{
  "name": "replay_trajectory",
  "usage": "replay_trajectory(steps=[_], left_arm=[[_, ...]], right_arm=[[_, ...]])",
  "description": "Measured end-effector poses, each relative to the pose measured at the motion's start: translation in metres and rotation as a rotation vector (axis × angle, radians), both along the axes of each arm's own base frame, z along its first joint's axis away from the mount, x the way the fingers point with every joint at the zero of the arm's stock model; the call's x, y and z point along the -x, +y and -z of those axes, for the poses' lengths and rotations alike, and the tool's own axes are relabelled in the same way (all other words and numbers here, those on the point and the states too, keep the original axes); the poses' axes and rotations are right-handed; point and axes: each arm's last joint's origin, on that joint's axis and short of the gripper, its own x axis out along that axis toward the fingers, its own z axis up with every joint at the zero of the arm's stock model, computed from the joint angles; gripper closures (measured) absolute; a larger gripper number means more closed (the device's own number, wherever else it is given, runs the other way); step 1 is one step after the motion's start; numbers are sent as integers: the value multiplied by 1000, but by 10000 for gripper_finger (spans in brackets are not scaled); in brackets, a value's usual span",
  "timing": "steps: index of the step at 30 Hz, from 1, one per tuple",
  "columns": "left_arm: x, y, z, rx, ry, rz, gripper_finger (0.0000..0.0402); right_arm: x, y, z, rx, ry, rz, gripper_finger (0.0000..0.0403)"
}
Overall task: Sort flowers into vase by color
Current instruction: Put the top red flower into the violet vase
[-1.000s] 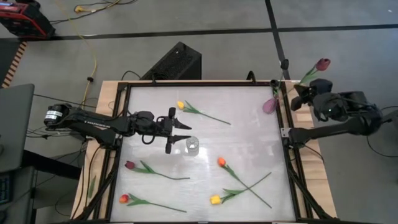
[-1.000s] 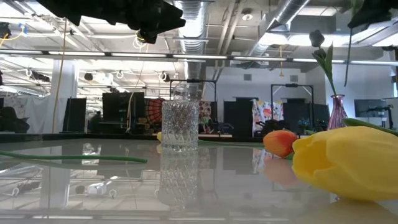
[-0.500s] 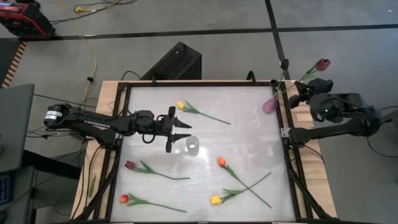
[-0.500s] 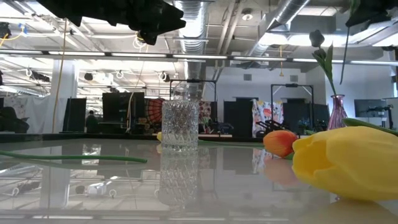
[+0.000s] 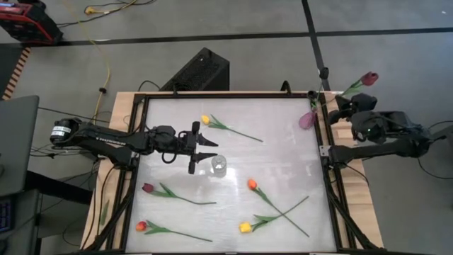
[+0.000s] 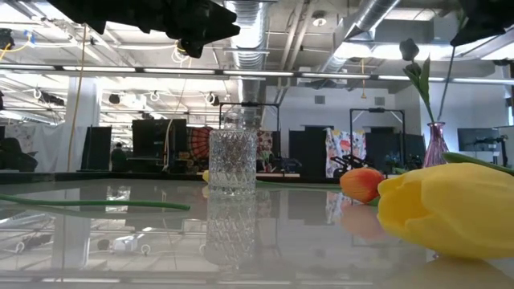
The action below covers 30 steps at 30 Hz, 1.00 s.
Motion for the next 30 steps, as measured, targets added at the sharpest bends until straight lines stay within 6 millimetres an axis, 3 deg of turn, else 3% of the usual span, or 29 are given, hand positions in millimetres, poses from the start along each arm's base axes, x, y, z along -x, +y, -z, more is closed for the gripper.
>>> replay_trajectory(steps=[6, 30], left_arm=[[0, 0, 0, 0, -3, 0, 255], [0, -1, 3, 11, 33, 21, 255]], right_arm=[[-8, 0, 10, 4, 23, 4, 381], [-16, 0, 14, -24, 0, -11, 381]])
